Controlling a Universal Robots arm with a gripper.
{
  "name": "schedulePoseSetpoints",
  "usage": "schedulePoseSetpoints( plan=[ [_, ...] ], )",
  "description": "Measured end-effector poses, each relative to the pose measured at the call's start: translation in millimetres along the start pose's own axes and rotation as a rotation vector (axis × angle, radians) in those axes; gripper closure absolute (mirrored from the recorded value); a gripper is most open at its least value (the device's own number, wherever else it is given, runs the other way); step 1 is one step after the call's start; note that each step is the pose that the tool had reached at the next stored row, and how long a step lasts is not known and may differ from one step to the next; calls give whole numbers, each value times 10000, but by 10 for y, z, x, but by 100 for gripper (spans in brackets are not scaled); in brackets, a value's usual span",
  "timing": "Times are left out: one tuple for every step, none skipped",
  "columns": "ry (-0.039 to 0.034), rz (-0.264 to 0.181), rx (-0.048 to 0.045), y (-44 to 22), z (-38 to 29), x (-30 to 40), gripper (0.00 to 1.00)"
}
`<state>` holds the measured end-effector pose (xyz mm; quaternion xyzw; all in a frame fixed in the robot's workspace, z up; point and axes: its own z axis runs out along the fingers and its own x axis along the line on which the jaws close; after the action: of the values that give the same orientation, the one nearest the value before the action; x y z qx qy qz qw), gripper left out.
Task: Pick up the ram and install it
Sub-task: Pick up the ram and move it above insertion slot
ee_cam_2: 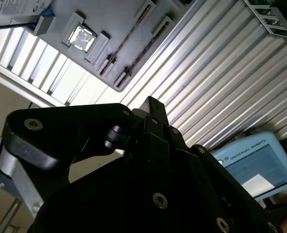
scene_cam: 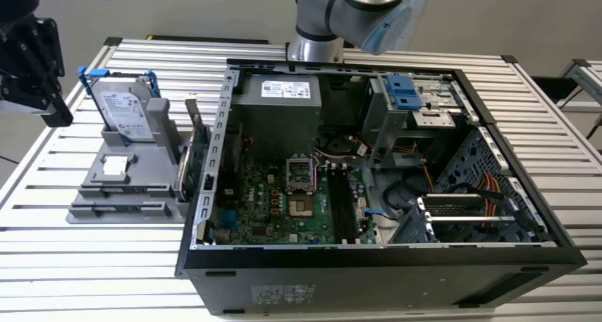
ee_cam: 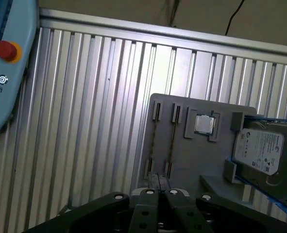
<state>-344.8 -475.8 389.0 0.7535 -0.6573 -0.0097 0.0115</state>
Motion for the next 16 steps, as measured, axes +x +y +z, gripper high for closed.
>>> schedulePoseSetpoints(
  plan=[
    [0,-1,0,0,0,0,100],
    [0,-2,0,0,0,0,100],
    [-1,-3,0,0,0,0,100],
    [0,-4,0,0,0,0,100],
    [0,-6,0,0,0,0,100],
    [0,-7,0,0,0,0,0],
    [0,-8,0,0,0,0,0],
    [0,-9,0,0,0,0,0],
    [0,-10,0,0,0,0,0],
    [0,-11,0,0,0,0,0],
    [0,-12,0,0,0,0,0],
    [0,-15,0,0,0,0,0],
    [0,-18,0,0,0,0,0],
    [0,-19,0,0,0,0,0],
    [0,-20,0,0,0,0,0],
    [1,-21,0,0,0,0,0]
  ],
)
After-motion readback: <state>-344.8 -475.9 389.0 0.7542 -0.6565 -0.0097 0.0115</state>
